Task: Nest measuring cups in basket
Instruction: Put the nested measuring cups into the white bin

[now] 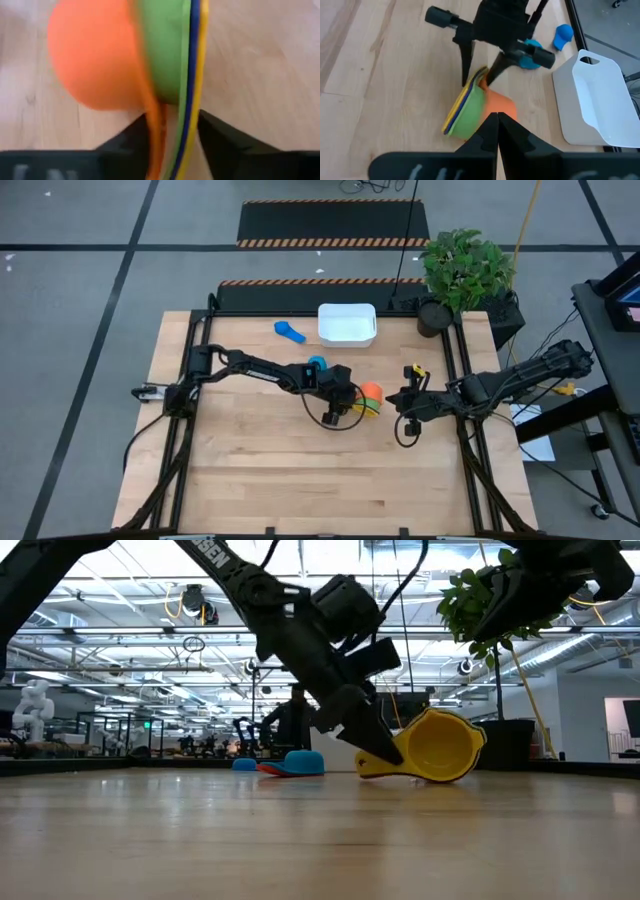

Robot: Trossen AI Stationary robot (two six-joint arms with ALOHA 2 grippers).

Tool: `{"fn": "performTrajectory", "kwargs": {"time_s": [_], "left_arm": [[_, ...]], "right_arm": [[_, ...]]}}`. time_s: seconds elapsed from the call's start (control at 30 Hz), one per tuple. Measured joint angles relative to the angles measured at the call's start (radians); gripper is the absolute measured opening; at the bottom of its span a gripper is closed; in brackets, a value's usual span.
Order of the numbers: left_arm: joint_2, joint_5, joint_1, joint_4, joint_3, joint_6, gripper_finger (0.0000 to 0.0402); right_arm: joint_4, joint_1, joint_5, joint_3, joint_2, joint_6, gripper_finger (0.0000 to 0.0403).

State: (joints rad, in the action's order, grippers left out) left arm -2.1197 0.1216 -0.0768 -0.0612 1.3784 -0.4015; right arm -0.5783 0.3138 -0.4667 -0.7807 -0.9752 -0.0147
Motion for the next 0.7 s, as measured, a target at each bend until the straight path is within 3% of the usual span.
{"fn": "performTrajectory", "kwargs": {"time_s": [0.13, 0.43, 0.57, 0.7], "left_arm": [[0.065, -0.071, -0.003, -0.143, 0.034, -0.021, 0.0038], [0.322, -0.116, -0.026, -0.215, -0.043, 0.09, 0.0034], [0.47, -0.187, -0.029, -0.069, -0.2, 0.114, 0.0034], [0.629, -0.213, -0.037, 0.222, -0.432, 0.184, 0.0034]], "right_arm": [[-0.008, 0.0, 0.0, 0.0, 0.0, 0.0, 0.0], [-0.018, 0.0, -0.001, 0.0, 0.005, 0.008, 0.0], [-0.012, 0.0, -0.001, 0.0, 0.005, 0.038, 0.0], [0.028, 0.0, -0.002, 0.001, 0.003, 0.055, 0.0]]}}
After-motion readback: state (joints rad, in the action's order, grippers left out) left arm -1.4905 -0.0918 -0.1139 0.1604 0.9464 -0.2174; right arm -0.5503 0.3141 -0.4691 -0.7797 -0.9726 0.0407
